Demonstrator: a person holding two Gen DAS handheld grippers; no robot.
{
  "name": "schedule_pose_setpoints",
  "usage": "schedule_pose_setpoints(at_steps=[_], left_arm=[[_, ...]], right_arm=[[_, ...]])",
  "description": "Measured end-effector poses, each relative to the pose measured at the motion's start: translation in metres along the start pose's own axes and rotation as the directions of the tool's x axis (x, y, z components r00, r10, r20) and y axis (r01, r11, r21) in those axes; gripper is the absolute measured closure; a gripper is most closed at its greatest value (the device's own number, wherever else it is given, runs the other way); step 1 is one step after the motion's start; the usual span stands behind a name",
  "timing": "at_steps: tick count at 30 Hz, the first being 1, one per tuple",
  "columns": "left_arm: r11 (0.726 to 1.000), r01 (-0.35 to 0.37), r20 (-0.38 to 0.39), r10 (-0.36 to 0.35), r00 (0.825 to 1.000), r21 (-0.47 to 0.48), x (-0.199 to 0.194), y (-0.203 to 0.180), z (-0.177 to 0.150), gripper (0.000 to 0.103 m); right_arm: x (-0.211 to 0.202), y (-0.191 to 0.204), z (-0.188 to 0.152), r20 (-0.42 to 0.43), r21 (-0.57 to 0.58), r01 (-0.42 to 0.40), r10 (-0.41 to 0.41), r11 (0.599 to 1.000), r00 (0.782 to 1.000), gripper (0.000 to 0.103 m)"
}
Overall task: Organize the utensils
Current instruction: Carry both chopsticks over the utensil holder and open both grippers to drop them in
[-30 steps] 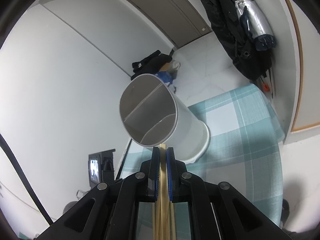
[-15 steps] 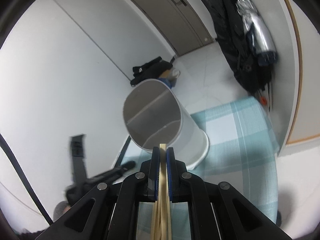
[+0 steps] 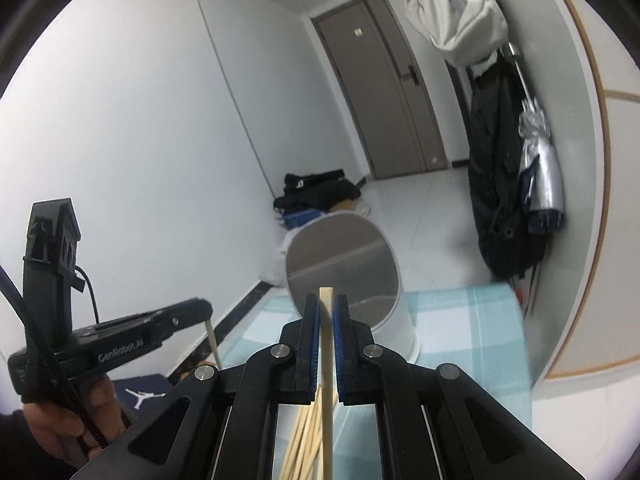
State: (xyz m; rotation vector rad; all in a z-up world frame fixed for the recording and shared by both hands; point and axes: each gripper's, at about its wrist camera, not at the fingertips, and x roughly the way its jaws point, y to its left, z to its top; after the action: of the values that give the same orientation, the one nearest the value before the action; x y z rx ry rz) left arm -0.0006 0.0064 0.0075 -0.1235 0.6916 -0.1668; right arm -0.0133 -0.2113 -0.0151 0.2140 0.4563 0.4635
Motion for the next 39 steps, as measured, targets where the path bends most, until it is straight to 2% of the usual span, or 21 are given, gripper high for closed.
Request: schedule_pose_setpoints(at_steps=[2, 9, 16, 22, 28, 32, 39], left_arm=[[1.000, -0.002, -0.005, 0.002, 1.000, 0.011, -0.004, -0.002, 0.001, 0.100], [0.996, 0.069, -0.009, -0.069, 0.998, 0.048, -0.028, -0.013, 0.017, 0.100], [0.985, 0.172, -0.007, -0.172, 0.985, 0.023, -0.037, -0.018, 0.064, 0.100], [0.977, 0.213, 0.058, -0.213, 0.975, 0.001, -0.040, -0.020, 0.117, 0.100], [0.975, 0.222, 0.131, -0.219, 0.967, -0.013, -0.030, -0.016, 0.159, 0.100], [0.975, 0.221, 0.159, -0.215, 0.964, -0.019, -0.021, -0.011, 0.171, 0.100], [0.982, 0.188, 0.217, -0.180, 0.959, -0.017, -0.003, -0.005, 0.181, 0.100]], right_arm=[[-0.001, 0.000, 0.004, 0.014, 0.002, 0.000, 0.000, 1.000, 1.000, 0.097], [-0.008, -0.001, 0.019, 0.066, -0.011, 0.005, -0.004, 1.000, 0.998, 0.097], [-0.008, 0.001, 0.055, 0.101, -0.015, -0.022, 0.024, 1.000, 0.995, 0.097], [0.000, 0.005, 0.105, 0.145, -0.047, -0.041, 0.048, 0.998, 0.988, 0.097], [0.021, 0.000, 0.155, 0.197, -0.063, -0.049, 0.061, 0.997, 0.979, 0.097], [0.042, 0.002, 0.177, 0.217, -0.109, -0.066, 0.089, 0.992, 0.972, 0.097], [0.081, 0.005, 0.187, 0.239, -0.172, -0.058, 0.098, 0.983, 0.966, 0.097]])
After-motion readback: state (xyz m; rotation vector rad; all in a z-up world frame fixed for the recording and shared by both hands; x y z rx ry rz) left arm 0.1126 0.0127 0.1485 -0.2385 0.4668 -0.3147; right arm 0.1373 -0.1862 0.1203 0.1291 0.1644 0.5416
